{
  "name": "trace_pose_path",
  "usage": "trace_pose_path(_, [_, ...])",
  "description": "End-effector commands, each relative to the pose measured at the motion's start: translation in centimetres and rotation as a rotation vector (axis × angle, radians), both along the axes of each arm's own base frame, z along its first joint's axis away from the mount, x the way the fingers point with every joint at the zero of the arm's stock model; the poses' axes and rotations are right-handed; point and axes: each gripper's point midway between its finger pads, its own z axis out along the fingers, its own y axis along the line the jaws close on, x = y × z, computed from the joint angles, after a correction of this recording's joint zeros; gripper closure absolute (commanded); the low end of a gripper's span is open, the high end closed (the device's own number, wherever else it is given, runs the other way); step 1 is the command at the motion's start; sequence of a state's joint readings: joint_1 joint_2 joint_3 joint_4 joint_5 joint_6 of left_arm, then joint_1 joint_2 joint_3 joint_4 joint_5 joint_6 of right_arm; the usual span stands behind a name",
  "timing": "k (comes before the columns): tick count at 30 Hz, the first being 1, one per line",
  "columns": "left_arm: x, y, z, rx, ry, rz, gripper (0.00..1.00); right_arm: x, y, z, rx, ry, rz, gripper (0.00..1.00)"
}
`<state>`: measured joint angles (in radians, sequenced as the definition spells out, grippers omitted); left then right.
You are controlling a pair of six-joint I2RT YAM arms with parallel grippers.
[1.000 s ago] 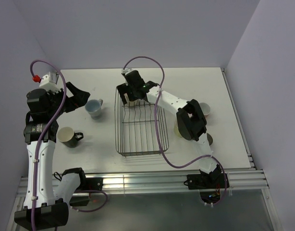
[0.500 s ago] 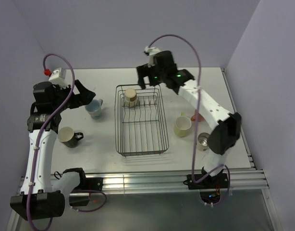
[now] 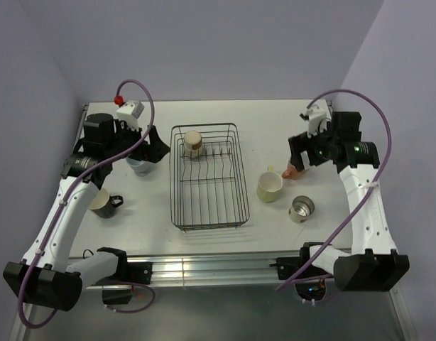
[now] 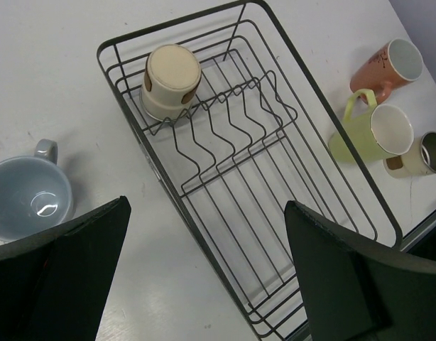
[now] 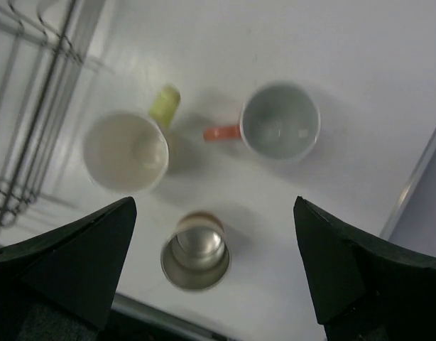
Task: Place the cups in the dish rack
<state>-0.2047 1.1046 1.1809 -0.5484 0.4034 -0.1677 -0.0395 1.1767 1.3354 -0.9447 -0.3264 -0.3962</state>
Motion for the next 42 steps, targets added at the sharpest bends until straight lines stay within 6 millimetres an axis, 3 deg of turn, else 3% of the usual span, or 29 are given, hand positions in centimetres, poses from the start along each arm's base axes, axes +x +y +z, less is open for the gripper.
trace_pose_path(1, [0.0, -0.9, 1.7, 0.029, -0.065, -0.059, 0.01, -5.7, -2.4, -4.3, -0.107, 0.159, 0.062, 0.00])
trace_pose_path(5, [-0.2, -1.2, 1.7, 0.028, -0.063, -0.074, 0.01, -8.0, -4.1, -7.3, -0.168, 0.227, 0.039, 0.02])
trace_pose_path(9, [-0.7, -1.8, 1.8, 0.017, -0.063, -0.108, 0.01, -9.2, -5.6, -10.5, -0.204, 0.307, 0.055, 0.14])
trace_pose_path(22, [-1.8, -2.9, 1.9, -0.021, -0.066, -0.164, 0.11, -6.9, -6.9, -14.7, -0.130, 0.396, 0.005, 0.26])
trace_pose_path(32, [-1.3, -3.1, 1.5, -0.016, -0.055, -0.159, 0.13, -7.5, -6.8, -18.1, -0.104, 0.462, -0.018, 0.37])
trace_pose_path(35, [-1.2, -3.1, 1.3, -0.015, -0.050, -0.155, 0.14, -7.8, -6.8, -18.8, -0.102, 0.474, -0.024, 0.46])
trace_pose_path(39, [-1.3, -3.1, 0.8, -0.016, -0.035, -0.147, 0.15, -8.9, -6.5, -19.6, -0.079, 0.501, -0.029, 0.73])
trace_pose_path(42, [-1.5, -2.9, 0.3, -0.010, -0.025, -0.144, 0.15, -9.2, -6.9, -19.2, -0.093, 0.482, -0.042, 0.79])
